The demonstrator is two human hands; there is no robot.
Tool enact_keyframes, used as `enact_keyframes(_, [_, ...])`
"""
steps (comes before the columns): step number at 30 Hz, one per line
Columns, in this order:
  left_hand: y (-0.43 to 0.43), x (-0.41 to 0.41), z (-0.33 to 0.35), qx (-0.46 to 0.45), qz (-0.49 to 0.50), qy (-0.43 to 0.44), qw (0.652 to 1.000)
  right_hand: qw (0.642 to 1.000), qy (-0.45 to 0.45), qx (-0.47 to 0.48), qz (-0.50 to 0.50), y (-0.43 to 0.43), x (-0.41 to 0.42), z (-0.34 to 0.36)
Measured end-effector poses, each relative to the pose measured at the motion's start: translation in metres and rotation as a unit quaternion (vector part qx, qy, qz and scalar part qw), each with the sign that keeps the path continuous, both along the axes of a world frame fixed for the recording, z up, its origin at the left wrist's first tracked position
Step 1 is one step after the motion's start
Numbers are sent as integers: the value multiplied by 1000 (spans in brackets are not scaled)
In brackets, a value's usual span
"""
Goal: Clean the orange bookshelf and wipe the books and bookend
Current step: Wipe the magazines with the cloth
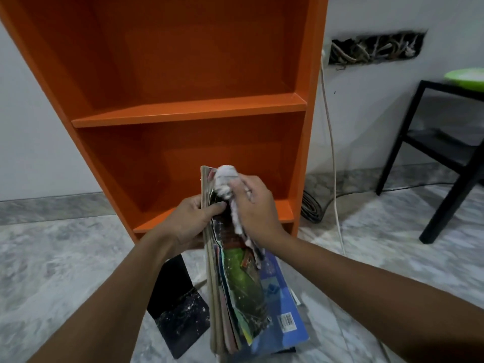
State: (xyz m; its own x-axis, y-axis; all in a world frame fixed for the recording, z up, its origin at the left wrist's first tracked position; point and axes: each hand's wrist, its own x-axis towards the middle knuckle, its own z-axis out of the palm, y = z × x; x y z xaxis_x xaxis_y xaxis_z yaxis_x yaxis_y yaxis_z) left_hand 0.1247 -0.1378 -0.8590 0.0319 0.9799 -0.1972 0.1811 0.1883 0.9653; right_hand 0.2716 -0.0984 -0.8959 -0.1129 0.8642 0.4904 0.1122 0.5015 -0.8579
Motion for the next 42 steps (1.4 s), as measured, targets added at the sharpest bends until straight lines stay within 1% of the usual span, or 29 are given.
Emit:
enact_keyframes(1, [0,-1,-1,-6,-13,-4,1000,999,-12,26,16,-4,-5,2])
enact_keyframes(3, [-1,-4,-1,-7,-41,-11,999,998,-14,54,-8,-8,-11,4])
enact_keyframes(5, [-3,-10,0,-6,-55,-18,998,997,1,39,-74,4,-8,1])
enact_keyframes(6, [-5,-12,0,-7,-58,-25,998,994,1,9,-105,14,-3,-2])
enact_keyframes(7, [-6,-14,1,-8,-64,-33,997,992,-7,-50,-119,27,2,-12])
enact_keyframes(8, [-7,-16,1,-11,-73,-38,997,985,-6,-130,-111,35,9,-22])
enact_keyframes(9, [-7,-16,2,-11,-85,-42,995,970,9,-225,-85,41,12,-34])
enact_keyframes(10, [-9,-14,4,-9,-97,-45,994,938,55,-338,-54,42,14,-49])
enact_keyframes(11, [-10,-11,5,-8,-103,-50,993,897,113,-427,-18,39,14,-60])
enact_keyframes(12, [-11,-8,6,-5,-103,-53,993,862,153,-484,0,34,14,-72])
enact_keyframes(13, [-11,-5,7,-3,-97,-60,994,850,169,-498,5,30,15,-80])
enact_keyframes(14, [-11,-3,7,-1,-87,-69,994,859,156,-488,-13,28,18,-83])
enact_keyframes(15, [-12,-2,6,4,-74,-78,994,871,149,-465,-54,28,21,-84])
enact_keyframes(16, [-11,-1,6,13,-58,-82,995,877,162,-444,-88,29,26,-80])
enact_keyframes(17, [-11,-2,6,24,-42,-83,995,891,155,-408,-123,31,32,-76])
enact_keyframes(19, [-7,-3,6,45,-3,-86,995,935,85,-299,-170,34,43,-66])
enact_keyframes(20, [-5,-3,7,50,16,-93,994,949,71,-249,-180,34,47,-62])
enact_keyframes(22, [-2,1,9,56,41,-123,990,966,58,-161,-192,25,48,-45])
enact_keyframes(24, [2,6,10,52,65,-153,985,976,33,-70,-205,9,47,-26])
enact_keyframes(26, [6,13,9,35,80,-181,980,985,20,-1,-172,-14,40,-9])
enact_keyframes(29, [5,15,-5,4,86,-194,977,999,-22,30,-26,-54,13,-8])
enact_keyframes(30, [1,15,-10,-12,92,-191,977,997,-60,51,-6,-63,5,-17])
enact_keyframes(32, [-4,12,-18,-40,105,-192,975,984,-145,97,-26,-70,-6,-39])
enact_keyframes(33, [-5,10,-21,-51,109,-200,972,982,-159,93,-40,-67,-8,-47])
enact_keyframes(34, [-6,7,-22,-57,114,-205,970,985,-150,67,-53,-61,-8,-53])
enact_keyframes(36, [-5,-1,-24,-44,127,-194,972,989,-113,-40,-82,-45,-2,-59])
enact_keyframes(38, [-5,-9,-27,-31,140,-181,973,975,-109,-160,-110,-29,5,-69])
enact_keyframes(39, [-5,-12,-30,-30,144,-179,973,968,-115,-190,-114,-26,6,-76])
enact_keyframes(42, [-9,-12,-41,-54,144,-151,977,975,-100,-172,-96,-32,-1,-85])
